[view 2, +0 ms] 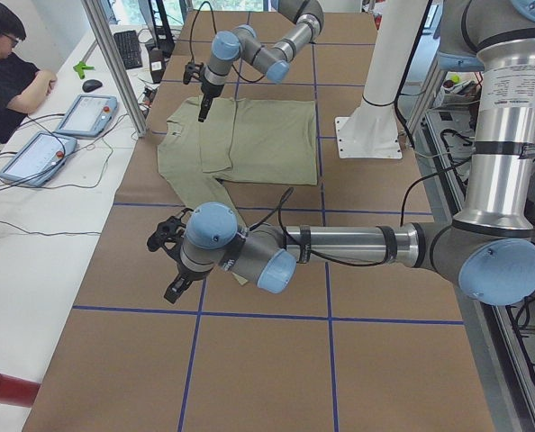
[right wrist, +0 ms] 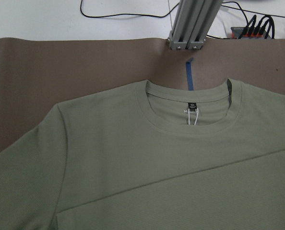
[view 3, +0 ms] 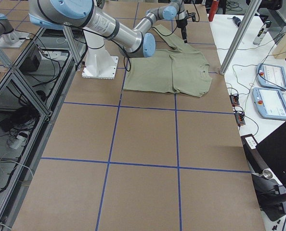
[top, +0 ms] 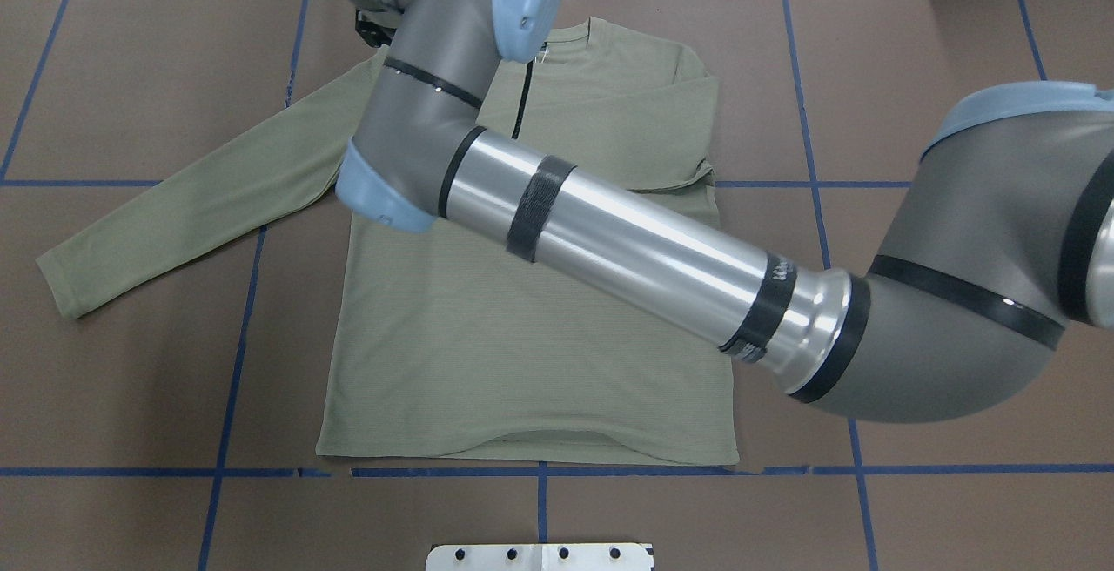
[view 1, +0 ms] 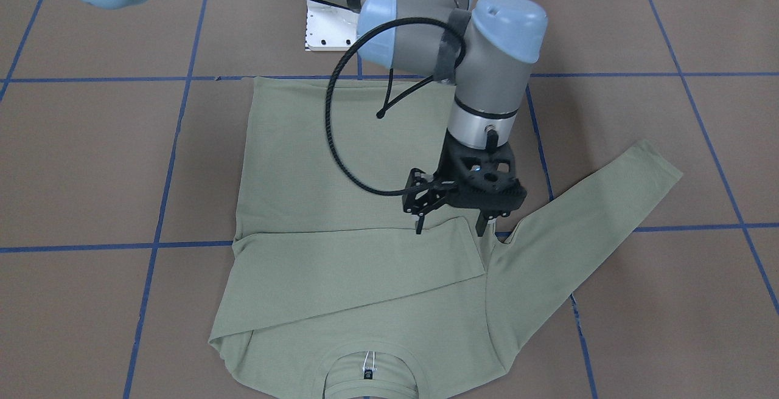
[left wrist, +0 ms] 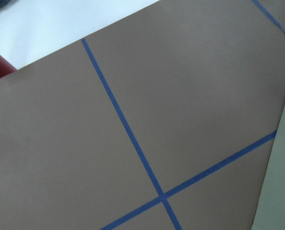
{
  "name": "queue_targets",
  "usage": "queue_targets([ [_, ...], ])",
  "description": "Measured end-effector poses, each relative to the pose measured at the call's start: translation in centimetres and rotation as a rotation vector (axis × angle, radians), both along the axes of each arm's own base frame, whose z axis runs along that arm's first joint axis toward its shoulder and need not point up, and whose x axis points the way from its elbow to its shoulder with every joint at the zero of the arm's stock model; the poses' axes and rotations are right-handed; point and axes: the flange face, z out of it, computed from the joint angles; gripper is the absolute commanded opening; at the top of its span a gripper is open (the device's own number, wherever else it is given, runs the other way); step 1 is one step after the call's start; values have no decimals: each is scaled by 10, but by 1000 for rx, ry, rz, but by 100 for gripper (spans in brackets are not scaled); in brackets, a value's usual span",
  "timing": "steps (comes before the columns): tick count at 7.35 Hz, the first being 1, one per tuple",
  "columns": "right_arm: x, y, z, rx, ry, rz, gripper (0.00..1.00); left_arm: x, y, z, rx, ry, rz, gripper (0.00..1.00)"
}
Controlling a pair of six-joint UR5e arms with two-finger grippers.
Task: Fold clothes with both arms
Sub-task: 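Release the sleeve and raise the right gripper away from the shirt, then lower the left gripper to the cuff of the other sleeve and grasp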
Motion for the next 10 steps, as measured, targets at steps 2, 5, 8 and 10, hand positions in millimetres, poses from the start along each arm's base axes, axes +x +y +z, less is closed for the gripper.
queue_targets([
  [2, 91, -40, 68, -65, -49, -95, 100, 26, 16, 14, 28, 31, 23, 100],
  [5, 231, -37, 207, 12, -31, -204, 100, 99, 31, 36, -209, 101, -43, 100],
  [8, 320, -18, 295, 53, -7, -281, 100, 168, 64, 56, -338, 169, -132, 96],
  [10, 337, -13, 313, 69, 2, -307, 100, 206, 79, 77, -384, 204, -180, 83],
])
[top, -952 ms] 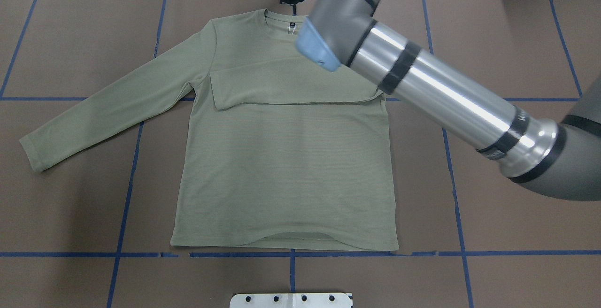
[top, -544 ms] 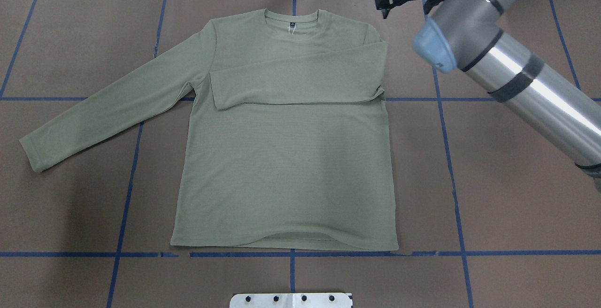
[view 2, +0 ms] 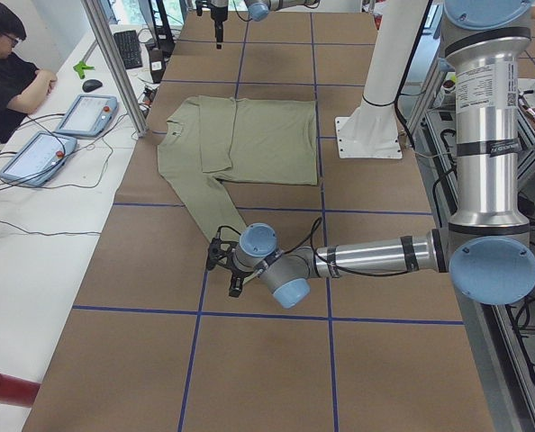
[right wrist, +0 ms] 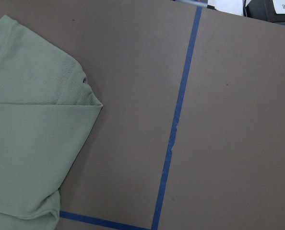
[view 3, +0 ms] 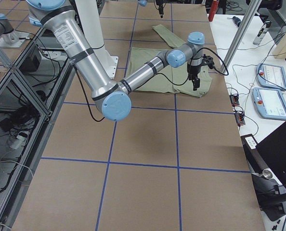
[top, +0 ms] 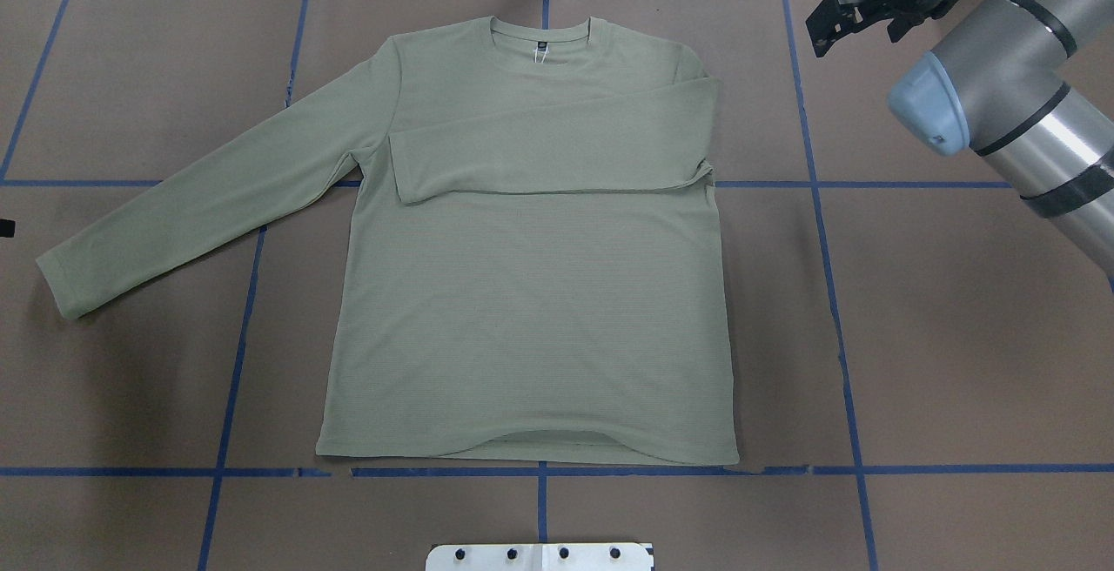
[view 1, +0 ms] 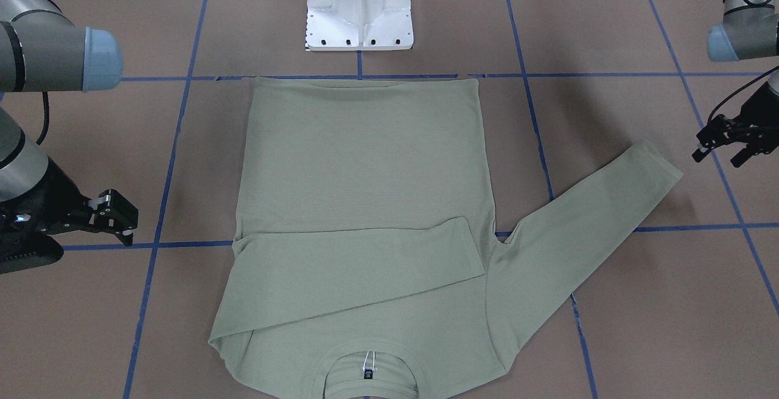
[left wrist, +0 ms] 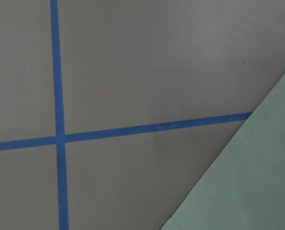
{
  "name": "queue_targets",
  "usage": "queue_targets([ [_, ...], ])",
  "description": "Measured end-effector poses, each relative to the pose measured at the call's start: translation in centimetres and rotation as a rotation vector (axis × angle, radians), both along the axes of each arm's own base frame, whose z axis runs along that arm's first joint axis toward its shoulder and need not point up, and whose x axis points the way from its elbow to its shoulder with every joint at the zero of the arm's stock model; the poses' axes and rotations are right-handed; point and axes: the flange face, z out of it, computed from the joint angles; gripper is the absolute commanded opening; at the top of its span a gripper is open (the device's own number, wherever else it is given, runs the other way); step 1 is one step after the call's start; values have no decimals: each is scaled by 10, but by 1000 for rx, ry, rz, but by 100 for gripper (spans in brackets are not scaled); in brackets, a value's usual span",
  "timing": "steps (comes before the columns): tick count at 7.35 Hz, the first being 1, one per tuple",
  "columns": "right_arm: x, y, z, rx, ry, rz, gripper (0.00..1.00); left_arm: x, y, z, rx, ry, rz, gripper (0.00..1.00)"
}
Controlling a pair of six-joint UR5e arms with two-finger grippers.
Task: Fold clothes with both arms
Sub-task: 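Lower the left gripper to the cuff of the other sleeve and grasp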
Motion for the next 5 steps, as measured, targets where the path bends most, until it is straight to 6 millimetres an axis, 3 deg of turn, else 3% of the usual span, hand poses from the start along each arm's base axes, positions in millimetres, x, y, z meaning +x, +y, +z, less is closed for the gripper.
queue_targets([
  [2, 3, 1, 3, 2, 0, -4, 100, 27, 8, 8, -42, 25, 0, 81],
  [5, 4, 1, 4, 0, -1, -3, 100, 48, 6, 12, -48, 31, 27, 72],
])
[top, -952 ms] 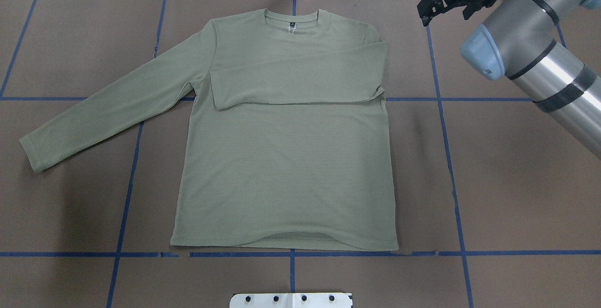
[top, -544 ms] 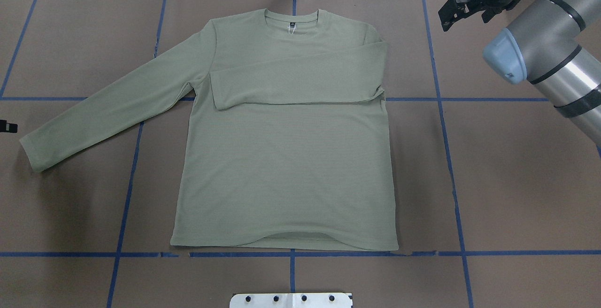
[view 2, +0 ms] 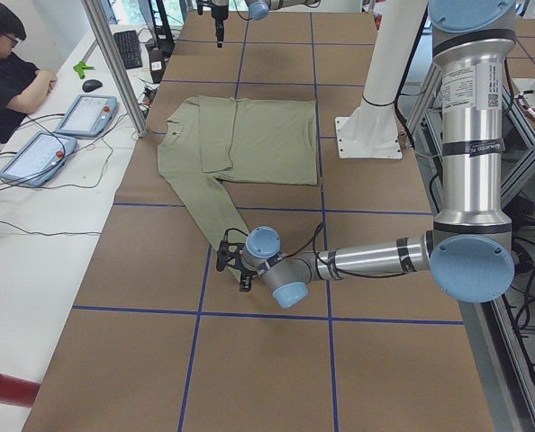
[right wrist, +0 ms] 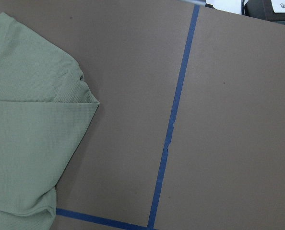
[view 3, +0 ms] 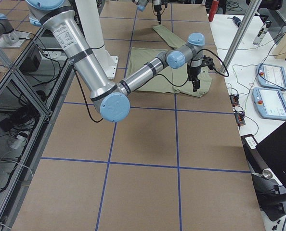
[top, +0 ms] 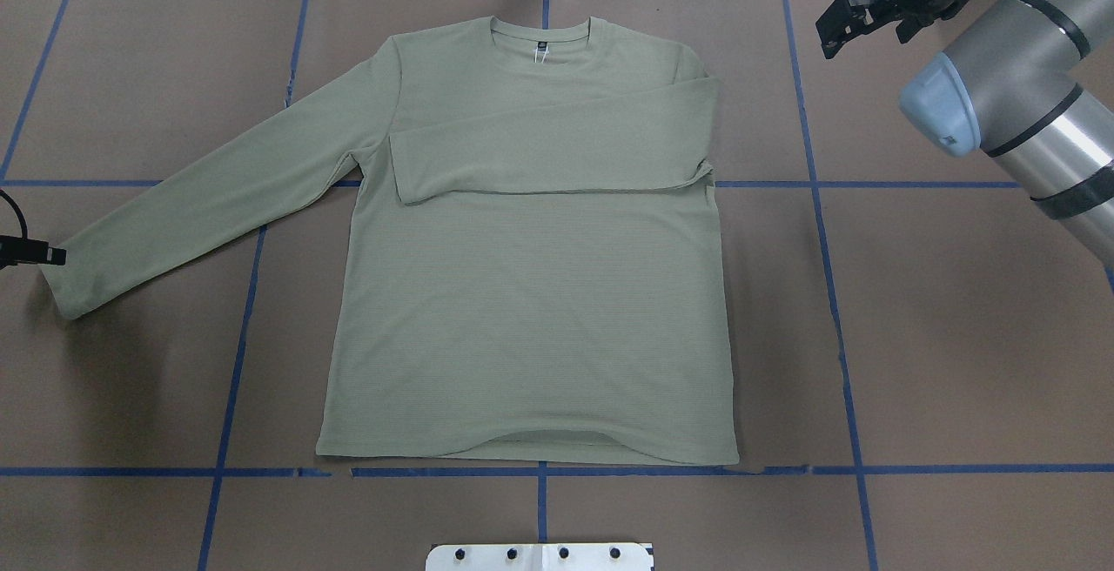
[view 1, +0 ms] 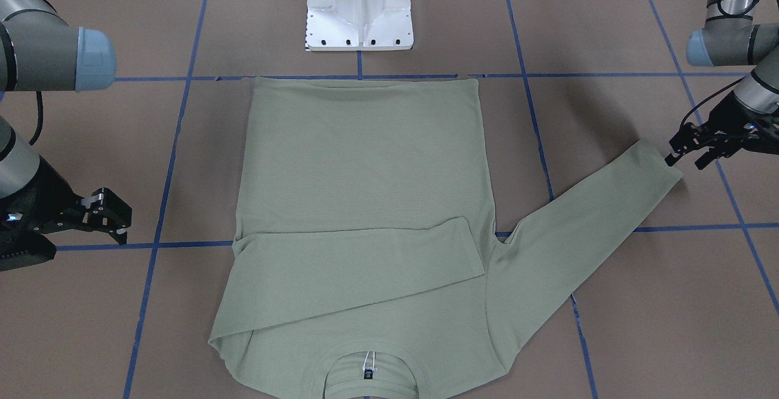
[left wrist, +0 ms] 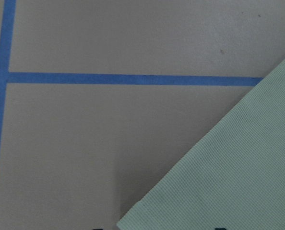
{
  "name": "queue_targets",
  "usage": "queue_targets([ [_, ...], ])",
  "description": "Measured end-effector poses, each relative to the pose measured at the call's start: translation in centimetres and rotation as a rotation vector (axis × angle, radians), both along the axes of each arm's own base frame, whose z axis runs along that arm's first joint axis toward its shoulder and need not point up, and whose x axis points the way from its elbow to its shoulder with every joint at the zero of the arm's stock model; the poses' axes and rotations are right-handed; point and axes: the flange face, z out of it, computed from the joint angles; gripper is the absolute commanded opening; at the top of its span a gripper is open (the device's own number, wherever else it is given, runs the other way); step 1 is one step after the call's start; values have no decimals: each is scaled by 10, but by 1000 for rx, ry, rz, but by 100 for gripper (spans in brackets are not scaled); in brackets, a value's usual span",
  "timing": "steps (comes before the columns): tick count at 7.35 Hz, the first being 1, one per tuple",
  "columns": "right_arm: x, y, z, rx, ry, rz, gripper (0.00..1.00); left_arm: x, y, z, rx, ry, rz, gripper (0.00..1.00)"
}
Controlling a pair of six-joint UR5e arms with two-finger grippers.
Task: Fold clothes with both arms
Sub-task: 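Lower the left gripper to the cuff of the other sleeve and grasp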
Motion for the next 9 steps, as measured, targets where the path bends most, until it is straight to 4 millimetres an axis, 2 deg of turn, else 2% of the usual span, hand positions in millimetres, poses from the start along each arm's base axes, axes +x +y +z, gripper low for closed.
queue_targets([
  [3, 0, 0, 0, -2, 0, 4, 100, 7, -10, 10, -7, -9, 7, 71],
  [5, 0, 0, 0, -2, 0, 4, 100, 8, -11, 11, -8, -12, 9, 57],
  [6, 0, 0, 0, -1, -1, 4, 100, 8, -11, 12, -8, -12, 9, 45],
  [7, 0, 0, -1, -1, -1, 4, 100, 8, -11, 13, -9, -13, 9, 25],
  [9, 0, 0, -2, -1, -1, 5, 100, 8, -11, 13, -8, -12, 10, 6],
])
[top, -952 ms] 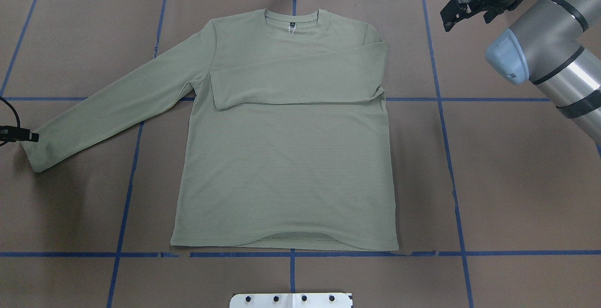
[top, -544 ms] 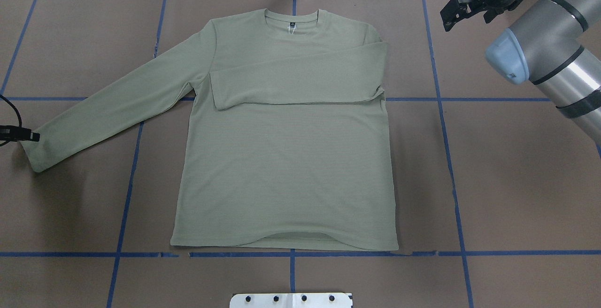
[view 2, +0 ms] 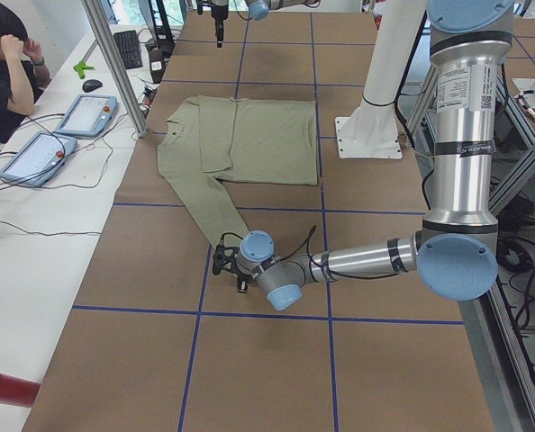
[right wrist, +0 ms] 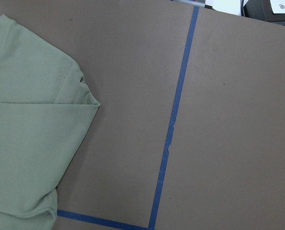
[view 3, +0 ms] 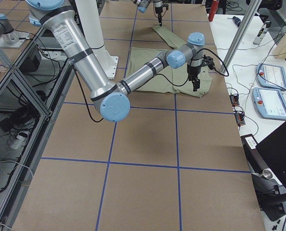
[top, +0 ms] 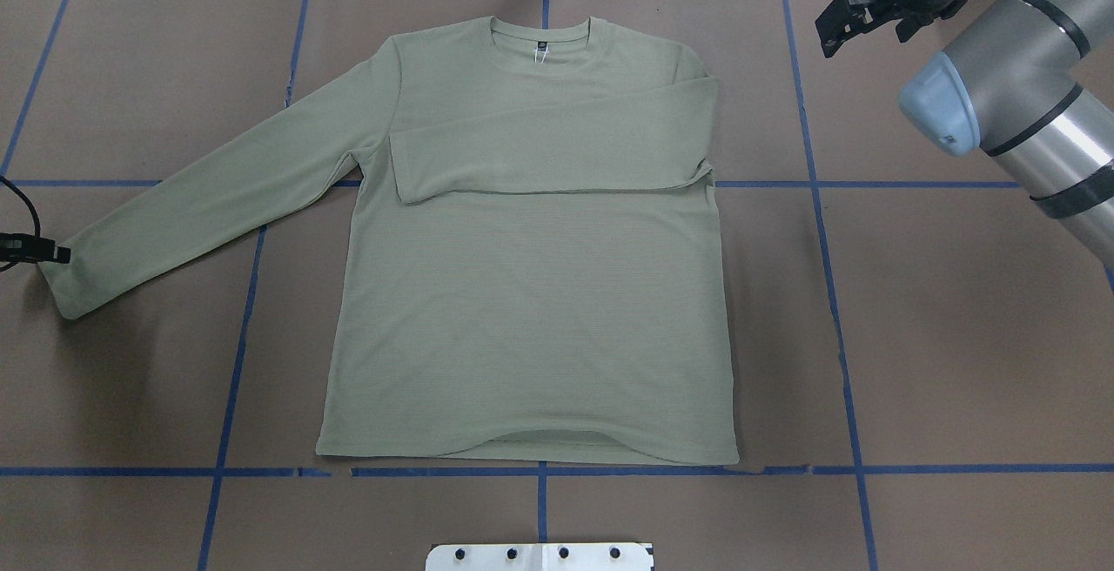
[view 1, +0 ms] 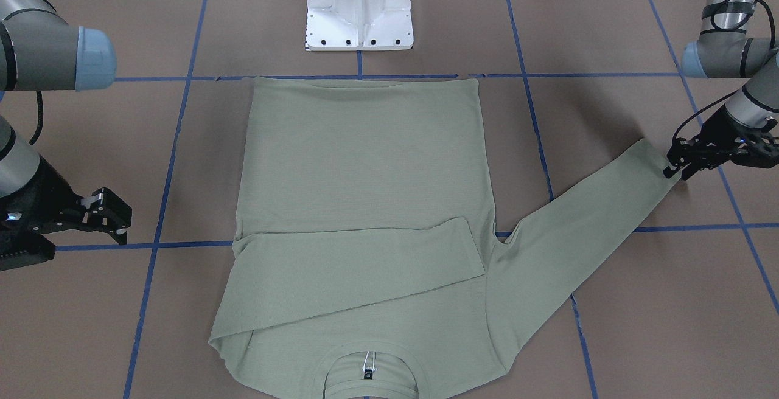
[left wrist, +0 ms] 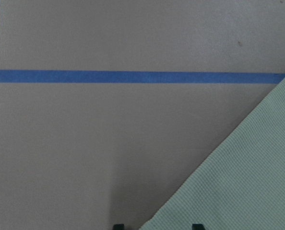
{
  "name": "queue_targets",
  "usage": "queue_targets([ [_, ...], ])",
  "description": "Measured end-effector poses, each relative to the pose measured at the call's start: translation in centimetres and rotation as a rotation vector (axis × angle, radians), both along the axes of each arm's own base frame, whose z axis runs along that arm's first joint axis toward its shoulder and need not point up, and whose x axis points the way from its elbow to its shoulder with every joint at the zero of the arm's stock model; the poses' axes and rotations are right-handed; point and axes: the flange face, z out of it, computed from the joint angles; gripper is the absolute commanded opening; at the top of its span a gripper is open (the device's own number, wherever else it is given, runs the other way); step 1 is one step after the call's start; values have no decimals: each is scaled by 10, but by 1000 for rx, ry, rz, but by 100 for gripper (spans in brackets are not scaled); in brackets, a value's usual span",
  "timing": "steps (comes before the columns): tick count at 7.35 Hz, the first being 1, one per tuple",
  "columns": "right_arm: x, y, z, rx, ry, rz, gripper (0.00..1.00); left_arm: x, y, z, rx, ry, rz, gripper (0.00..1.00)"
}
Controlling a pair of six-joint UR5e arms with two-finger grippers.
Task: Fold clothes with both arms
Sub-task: 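Lower the left gripper to the cuff of the other sleeve and grasp, then carry the sleeve with the left gripper across the shirt body toward the collar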
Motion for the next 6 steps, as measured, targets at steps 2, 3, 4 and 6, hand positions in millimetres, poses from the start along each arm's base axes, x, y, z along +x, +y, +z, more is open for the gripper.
queue_targets([
  [2, 0, 0, 0, 0, 0, 1, 100, -1, 1, 0, 4, 1, 1, 0],
  [3, 0, 0, -1, 0, -1, 1, 100, -1, 2, 0, 15, 6, 1, 0],
  [4, 0, 0, -1, 0, 0, 1, 100, -2, 4, -3, 28, 18, 4, 0],
  [6, 0, 0, 0, 0, 0, 2, 100, 6, -2, -34, 56, 72, 40, 0],
])
